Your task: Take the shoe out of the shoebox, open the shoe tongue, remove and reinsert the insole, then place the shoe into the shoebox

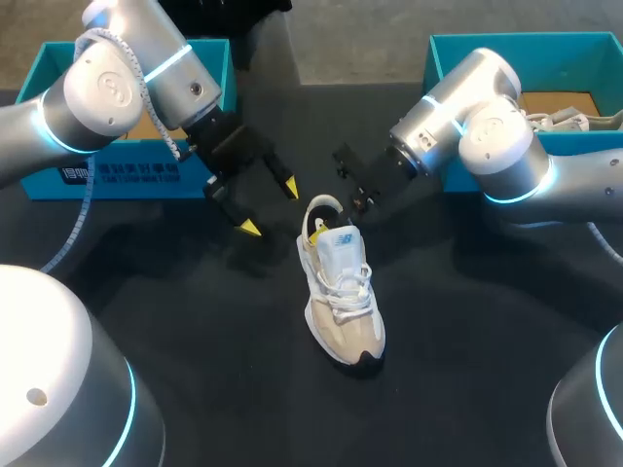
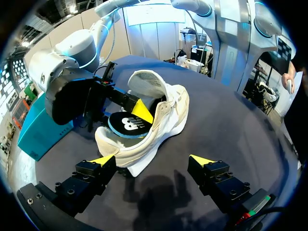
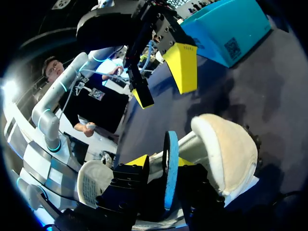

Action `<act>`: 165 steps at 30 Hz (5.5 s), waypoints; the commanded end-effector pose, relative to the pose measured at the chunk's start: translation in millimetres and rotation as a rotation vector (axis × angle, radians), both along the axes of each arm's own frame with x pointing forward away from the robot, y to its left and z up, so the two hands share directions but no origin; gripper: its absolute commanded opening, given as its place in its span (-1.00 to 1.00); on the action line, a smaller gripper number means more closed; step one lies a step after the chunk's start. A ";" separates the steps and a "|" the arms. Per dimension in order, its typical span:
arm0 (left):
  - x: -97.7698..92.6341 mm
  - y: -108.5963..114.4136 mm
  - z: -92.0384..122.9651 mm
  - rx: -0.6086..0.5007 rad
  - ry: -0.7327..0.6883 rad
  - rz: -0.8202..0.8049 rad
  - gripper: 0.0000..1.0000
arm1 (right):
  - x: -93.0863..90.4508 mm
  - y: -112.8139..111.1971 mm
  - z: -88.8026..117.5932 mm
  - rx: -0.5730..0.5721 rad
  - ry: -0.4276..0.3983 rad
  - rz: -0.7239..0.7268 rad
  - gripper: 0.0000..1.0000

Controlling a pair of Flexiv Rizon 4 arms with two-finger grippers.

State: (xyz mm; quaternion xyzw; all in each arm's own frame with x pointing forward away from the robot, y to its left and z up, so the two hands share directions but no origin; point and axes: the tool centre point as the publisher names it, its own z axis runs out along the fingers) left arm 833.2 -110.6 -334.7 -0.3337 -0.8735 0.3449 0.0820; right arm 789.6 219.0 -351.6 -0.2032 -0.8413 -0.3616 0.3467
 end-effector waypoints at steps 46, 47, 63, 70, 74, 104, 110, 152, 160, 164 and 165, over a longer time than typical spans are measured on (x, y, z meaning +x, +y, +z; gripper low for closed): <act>-3.1 1.4 2.5 -0.007 -0.009 0.004 1.00 | 27.5 4.7 29.1 0.004 -0.129 -0.021 -0.65; -2.9 1.1 2.4 -0.008 -0.009 0.005 1.00 | 27.3 3.8 29.7 0.003 -0.131 -0.024 -0.43; -1.5 -3.5 -1.0 -0.020 0.003 -0.005 1.00 | 29.2 -3.7 49.9 -0.020 -0.207 -0.071 -0.20; 0.1 -2.9 -0.9 -0.020 0.002 -0.007 1.00 | 33.2 -6.4 60.8 0.017 -0.258 -0.127 -0.22; 0.2 -2.4 -1.0 -0.020 0.004 -0.011 1.00 | 30.8 -6.4 62.8 0.055 -0.272 -0.190 -0.32; 10.4 75.3 91.6 -0.011 0.011 -0.164 1.00 | 24.5 -31.7 65.1 -0.029 -0.288 -0.416 -1.00; 13.9 95.0 116.0 0.016 -0.030 -0.124 1.00 | 25.7 -23.0 69.4 -0.192 -0.246 -0.520 -1.00; 60.8 172.4 170.3 0.086 -0.080 -0.047 1.00 | 2.7 -15.7 70.8 -0.852 -0.277 -0.736 -1.00; 70.1 182.5 167.1 0.047 -0.132 0.009 1.00 | 2.0 -15.9 55.3 -0.858 -0.262 -0.822 -1.00; 70.1 182.5 167.1 0.047 -0.132 0.009 1.00 | 1.6 -17.2 43.5 -0.867 -0.262 -0.851 -1.00; 70.1 182.5 167.1 0.047 -0.132 0.009 1.00 | 1.6 -18.5 40.2 -0.872 -0.263 -0.859 -1.00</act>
